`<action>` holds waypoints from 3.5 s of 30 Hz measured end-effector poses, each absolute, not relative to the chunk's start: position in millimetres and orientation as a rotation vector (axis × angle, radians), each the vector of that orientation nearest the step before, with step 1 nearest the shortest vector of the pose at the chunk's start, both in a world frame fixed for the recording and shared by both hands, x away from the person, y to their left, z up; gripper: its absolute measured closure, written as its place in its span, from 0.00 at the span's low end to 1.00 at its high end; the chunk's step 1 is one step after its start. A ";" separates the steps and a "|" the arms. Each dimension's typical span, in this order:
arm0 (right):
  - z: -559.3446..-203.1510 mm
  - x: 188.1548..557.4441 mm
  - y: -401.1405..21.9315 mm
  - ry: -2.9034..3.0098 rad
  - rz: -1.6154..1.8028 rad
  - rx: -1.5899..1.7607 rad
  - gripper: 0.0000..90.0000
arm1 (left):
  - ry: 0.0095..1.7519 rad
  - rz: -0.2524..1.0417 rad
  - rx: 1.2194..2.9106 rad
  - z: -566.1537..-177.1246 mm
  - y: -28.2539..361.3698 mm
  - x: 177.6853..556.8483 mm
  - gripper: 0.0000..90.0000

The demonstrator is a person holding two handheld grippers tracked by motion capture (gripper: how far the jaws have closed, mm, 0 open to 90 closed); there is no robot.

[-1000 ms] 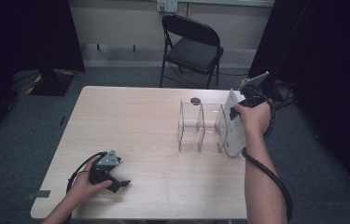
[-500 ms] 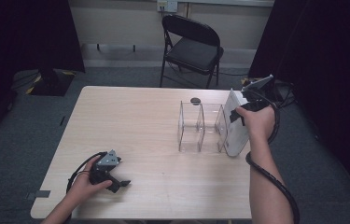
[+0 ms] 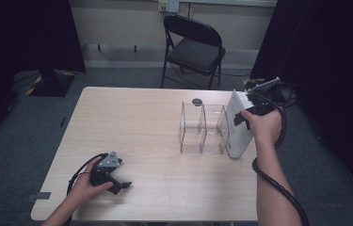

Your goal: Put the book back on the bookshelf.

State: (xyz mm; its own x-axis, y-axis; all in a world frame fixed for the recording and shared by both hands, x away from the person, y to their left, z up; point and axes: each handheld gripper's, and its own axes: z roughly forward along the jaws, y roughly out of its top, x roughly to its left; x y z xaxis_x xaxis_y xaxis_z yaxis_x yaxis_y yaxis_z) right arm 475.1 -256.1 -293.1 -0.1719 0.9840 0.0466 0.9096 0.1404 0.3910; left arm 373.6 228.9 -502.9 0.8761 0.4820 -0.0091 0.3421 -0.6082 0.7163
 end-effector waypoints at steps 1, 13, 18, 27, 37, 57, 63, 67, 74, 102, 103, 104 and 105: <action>-293.1 475.1 -256.1 2.194 0.492 1.862 0.24 | 0.591 0.237 2.280 -502.9 228.9 373.6 0.00; -293.7 463.5 -256.1 2.186 0.484 1.850 0.23 | 0.592 0.236 2.282 -502.8 228.8 373.5 0.00; -293.5 456.1 -261.5 2.197 0.500 1.844 0.23 | 0.590 0.236 2.282 -502.8 228.8 373.1 0.00; -292.8 444.1 -263.3 2.212 0.538 1.792 0.23 | 0.590 0.236 2.283 -502.8 228.8 373.0 0.00; -295.2 427.9 -266.4 2.215 0.579 1.771 0.21 | 0.590 0.236 2.283 -502.8 228.8 373.0 0.00; -326.9 406.0 -259.5 2.302 0.681 1.720 0.17 | 0.590 0.237 2.283 -502.9 228.8 373.0 0.00; -340.3 403.2 -250.1 2.340 0.691 1.698 0.16 | 0.592 0.234 2.281 -503.0 228.7 372.9 0.00; -352.2 402.1 -241.7 2.374 0.715 1.678 0.16 | 0.593 0.231 2.282 -503.0 228.7 372.9 0.00; -364.2 400.8 -231.2 2.412 0.724 1.635 0.16 | 0.592 0.232 2.282 -503.0 228.7 372.9 0.00; -407.2 394.7 -180.3 2.548 0.822 1.479 0.16 | 0.592 0.233 2.283 -502.9 228.7 372.9 0.00; -407.5 394.3 -178.6 2.548 0.824 1.485 0.16 | 0.592 0.232 2.282 -503.0 228.7 372.9 0.00; -408.3 394.2 -176.8 2.555 0.827 1.475 0.16 | 0.592 0.233 2.282 -503.0 228.7 372.9 0.00; -408.9 393.9 -174.8 2.554 0.827 1.472 0.16 | 0.592 0.232 2.283 -503.0 228.7 372.9 0.00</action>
State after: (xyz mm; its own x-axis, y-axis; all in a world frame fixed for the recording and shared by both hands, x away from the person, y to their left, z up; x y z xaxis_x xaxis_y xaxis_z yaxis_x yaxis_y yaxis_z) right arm 393.9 -174.8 -408.9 -0.5354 0.8225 0.1922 0.7791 0.3930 0.4884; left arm 372.9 228.7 -503.0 0.8764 0.4815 -0.0127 0.3451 -0.6093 0.7139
